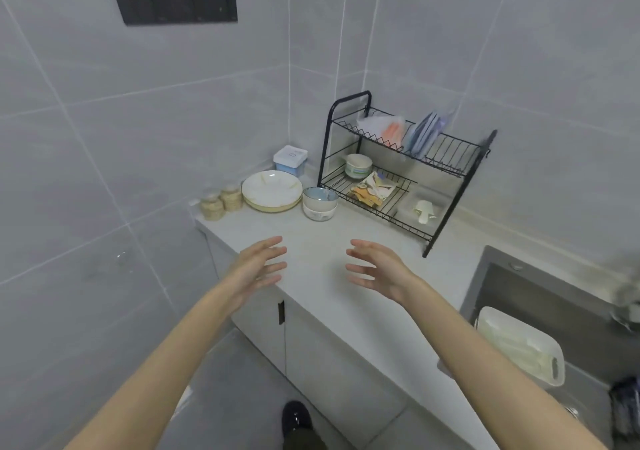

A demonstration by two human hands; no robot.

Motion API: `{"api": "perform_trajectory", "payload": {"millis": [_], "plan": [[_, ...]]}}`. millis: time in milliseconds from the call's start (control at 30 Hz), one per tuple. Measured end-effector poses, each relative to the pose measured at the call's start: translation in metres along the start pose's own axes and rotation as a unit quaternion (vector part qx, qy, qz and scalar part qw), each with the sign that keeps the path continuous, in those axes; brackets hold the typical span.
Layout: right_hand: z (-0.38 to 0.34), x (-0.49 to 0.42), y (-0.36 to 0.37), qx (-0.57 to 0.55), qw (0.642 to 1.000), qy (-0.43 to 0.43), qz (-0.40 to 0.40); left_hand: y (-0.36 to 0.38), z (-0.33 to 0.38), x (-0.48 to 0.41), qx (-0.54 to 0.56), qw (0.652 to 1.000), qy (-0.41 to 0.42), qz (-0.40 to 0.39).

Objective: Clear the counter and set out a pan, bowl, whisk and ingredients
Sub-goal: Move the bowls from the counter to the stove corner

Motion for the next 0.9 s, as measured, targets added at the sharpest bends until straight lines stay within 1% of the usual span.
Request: {"api": "perform_trajectory", "payload": {"millis": [100, 233, 400, 567, 767, 900], "plan": [[-0.008, -0.065, 0.008, -0.018, 0.999, 0.021, 0.017, -0.009, 0.009, -0.059, 0.013, 0.999, -0.029, -0.003], [-0.020, -0.137, 0.015, -0.043, 0.997, 0.049, 0.038, -0.011, 0.019, -0.133, 0.042, 0.996, -0.081, -0.026], [-0.028, -0.210, 0.013, -0.069, 0.990, 0.082, 0.089, -0.005, 0.020, -0.219, 0.046, 0.988, -0.133, -0.061], [-0.025, -0.258, 0.010, -0.079, 0.982, 0.115, 0.130, 0.008, 0.009, -0.286, 0.065, 0.974, -0.202, -0.083], [-0.015, -0.296, 0.011, -0.112, 0.974, 0.129, 0.146, 0.027, -0.002, -0.341, 0.070, 0.958, -0.262, -0.091], [-0.007, -0.318, 0.014, -0.136, 0.966, 0.124, 0.179, 0.038, -0.009, -0.372, 0.056, 0.941, -0.301, -0.143]]}}
Point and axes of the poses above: each hand's wrist, its own x-axis away from the middle knuckle, its own y-axis out of the palm, z = x × y, the point moved 9 cm from there along -x, towards the middle knuckle, and after that the axes turned 2 degrees about -y, right-handed, at the moved point
